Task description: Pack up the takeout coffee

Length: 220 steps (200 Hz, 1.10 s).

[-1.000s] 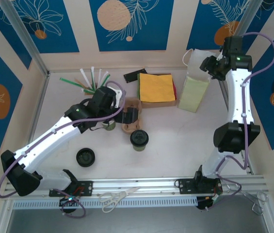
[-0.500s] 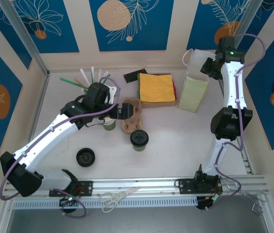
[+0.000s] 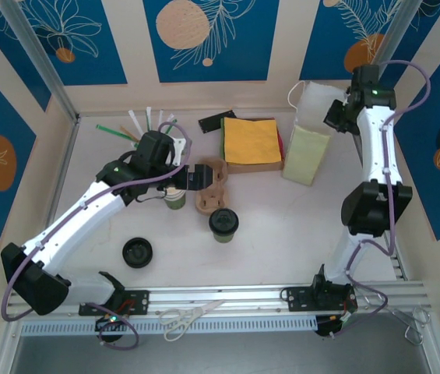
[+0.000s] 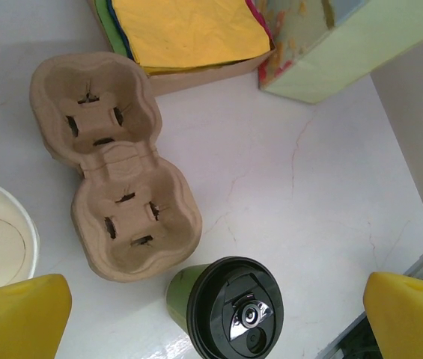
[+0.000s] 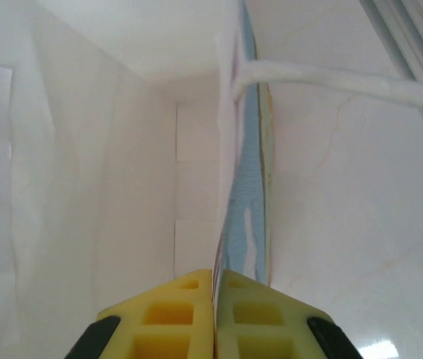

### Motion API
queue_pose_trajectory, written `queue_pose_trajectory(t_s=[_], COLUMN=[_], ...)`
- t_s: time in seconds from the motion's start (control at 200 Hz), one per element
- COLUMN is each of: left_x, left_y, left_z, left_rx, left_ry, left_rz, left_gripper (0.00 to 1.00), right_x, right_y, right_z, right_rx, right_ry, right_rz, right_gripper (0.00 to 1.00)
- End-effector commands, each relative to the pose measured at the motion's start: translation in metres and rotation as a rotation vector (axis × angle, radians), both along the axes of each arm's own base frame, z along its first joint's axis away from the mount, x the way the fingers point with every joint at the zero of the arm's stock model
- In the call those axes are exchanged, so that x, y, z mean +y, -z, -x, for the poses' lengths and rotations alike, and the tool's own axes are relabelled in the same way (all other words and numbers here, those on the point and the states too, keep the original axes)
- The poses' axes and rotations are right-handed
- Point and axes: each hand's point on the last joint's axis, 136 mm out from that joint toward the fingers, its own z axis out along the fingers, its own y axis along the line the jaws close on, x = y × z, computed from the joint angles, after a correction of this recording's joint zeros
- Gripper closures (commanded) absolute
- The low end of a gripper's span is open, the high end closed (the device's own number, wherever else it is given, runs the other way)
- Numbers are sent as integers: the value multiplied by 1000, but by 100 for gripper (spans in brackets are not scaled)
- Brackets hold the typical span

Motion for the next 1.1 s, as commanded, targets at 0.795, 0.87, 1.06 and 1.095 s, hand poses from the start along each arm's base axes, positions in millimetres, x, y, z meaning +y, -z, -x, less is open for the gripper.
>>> queue_pose_trajectory(t_s=[0.795, 0.87, 1.06, 1.095], left_x=[-5, -3, 1, 2], left_y=[9, 9, 10, 10], left_z=[-5, -4, -1, 0], left_rx=[13, 13, 14, 12], left_ry=[40, 34, 24, 22], left_rz=[12, 11, 6, 6], left_gripper=[0, 0, 0, 0], right_x=[122, 134, 150, 150], right_y=[-2, 2, 3, 4], right_z=[176, 174, 167, 165], right_rx=[-19, -10, -7, -2], right_ry=[-287, -308, -343, -346], right_rz=[-207, -233, -239, -232], right_gripper=[100, 100, 100, 100])
